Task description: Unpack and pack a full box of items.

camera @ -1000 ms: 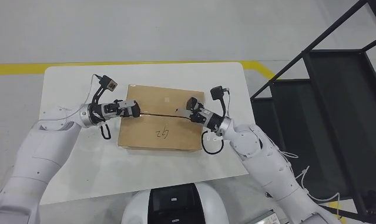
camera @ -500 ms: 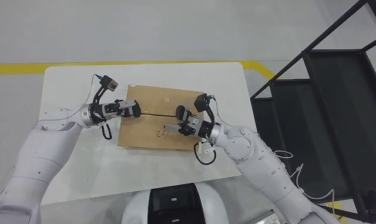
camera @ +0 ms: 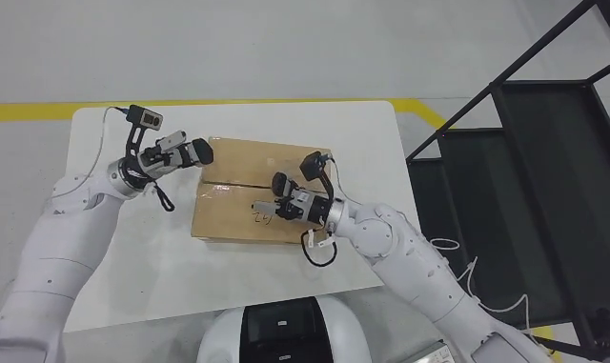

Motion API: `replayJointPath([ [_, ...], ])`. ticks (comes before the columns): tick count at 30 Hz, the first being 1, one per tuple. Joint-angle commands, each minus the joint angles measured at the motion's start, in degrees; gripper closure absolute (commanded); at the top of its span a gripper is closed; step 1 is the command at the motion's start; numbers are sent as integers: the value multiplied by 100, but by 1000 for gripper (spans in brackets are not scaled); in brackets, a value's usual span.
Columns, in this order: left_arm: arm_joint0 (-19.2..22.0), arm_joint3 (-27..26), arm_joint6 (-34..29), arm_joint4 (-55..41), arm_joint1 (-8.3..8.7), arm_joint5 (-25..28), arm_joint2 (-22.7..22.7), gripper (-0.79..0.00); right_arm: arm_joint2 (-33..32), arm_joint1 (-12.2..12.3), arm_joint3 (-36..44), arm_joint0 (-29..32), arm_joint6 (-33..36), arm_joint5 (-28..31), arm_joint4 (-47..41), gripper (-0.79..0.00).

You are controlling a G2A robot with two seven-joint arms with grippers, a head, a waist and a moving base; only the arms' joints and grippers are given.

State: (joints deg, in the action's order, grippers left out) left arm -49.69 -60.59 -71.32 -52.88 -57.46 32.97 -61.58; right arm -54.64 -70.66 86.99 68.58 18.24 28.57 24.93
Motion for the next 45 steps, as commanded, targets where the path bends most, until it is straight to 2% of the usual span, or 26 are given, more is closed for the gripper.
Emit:
replayJointPath([
  [1,-42,12,-8,-62,-6,-8,-67,-785,59,-27,-60,-65,-2,-80,-56,-785],
  [18,-416,7,-28,-556,-46,-28,-860,-785,654,-321,-422,-626,162,-493,-746,-785],
  [37,-764,-44,-28,-474,-114,-28,-1483,-785,1346,-886,-1486,-1500,96,-659,-2068,-785],
  [45,-881,-98,-21,-484,-149,-21,-1680,-785,1542,-1101,-1803,-1817,146,-888,-2227,-785],
])
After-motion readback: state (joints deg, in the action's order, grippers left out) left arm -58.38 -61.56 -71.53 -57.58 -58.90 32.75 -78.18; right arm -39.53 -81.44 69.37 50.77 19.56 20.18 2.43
